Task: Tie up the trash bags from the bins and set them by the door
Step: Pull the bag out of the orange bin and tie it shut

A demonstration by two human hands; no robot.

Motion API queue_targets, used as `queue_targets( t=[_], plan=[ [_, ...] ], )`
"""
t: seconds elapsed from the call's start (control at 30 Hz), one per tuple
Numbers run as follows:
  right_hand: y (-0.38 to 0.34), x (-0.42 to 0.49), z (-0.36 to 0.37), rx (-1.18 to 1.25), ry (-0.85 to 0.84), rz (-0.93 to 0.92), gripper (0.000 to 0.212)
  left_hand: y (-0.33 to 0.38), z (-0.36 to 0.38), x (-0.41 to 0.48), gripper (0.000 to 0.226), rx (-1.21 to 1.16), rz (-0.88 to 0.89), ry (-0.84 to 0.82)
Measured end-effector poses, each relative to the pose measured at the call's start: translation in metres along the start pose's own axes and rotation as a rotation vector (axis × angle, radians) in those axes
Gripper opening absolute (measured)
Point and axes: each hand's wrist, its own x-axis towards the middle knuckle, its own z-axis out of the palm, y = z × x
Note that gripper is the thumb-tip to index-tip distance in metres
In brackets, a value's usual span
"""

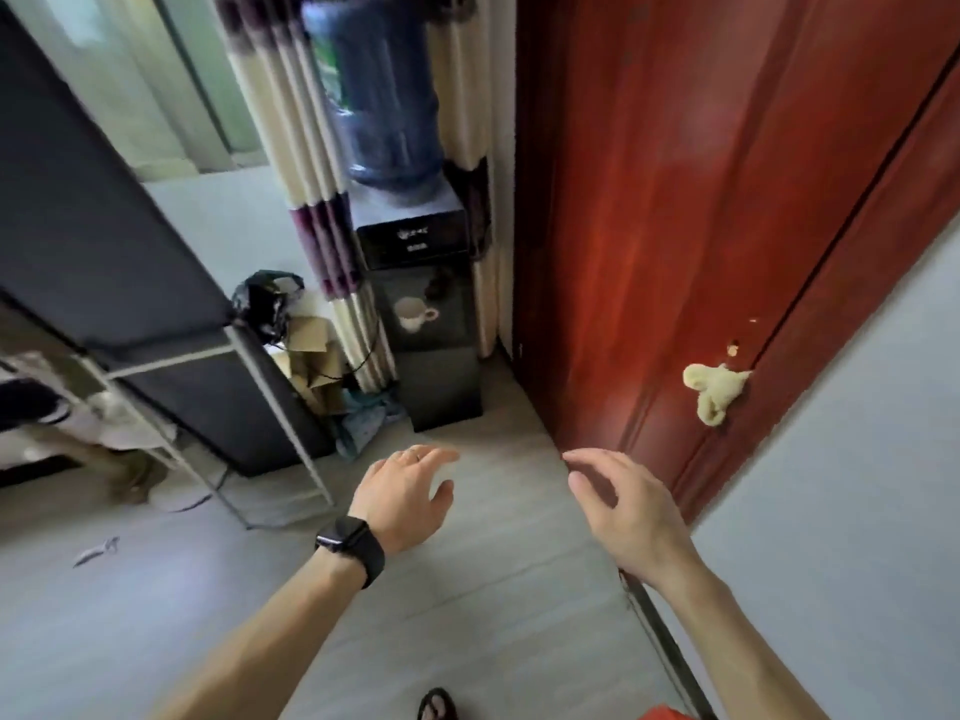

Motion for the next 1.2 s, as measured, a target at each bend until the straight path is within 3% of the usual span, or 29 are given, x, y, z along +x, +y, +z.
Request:
queue_targets(
  t=[0.27, 0.57, 0.83, 1.2],
  plan=[
    [-0.187, -0.007, 0.141, -0.028, -0.378, -0.481, 0.023, -0.147, -0.059, -0.221, 0.041, -0.001, -0.555, 0.226],
    [-0.412, -0.154, 0.334, -0.026, -0.727, -0.967, 0.026, -0.263, -0.1, -0.524, 0.042, 0.028, -1.109, 0.431],
    [-0.553, -0.3, 0.457, -0.031, -0.893, -1.236, 0.025, -0.323, -0.122, -0.734, 0.047, 0.057, -1.422, 0.502],
    [-0.711, -0.484, 0.63, -0.031, -1.12, -1.639, 0.026, -0.379, -0.13, -0.929, 0.05, 0.07, -1.77, 0.609]
  ],
)
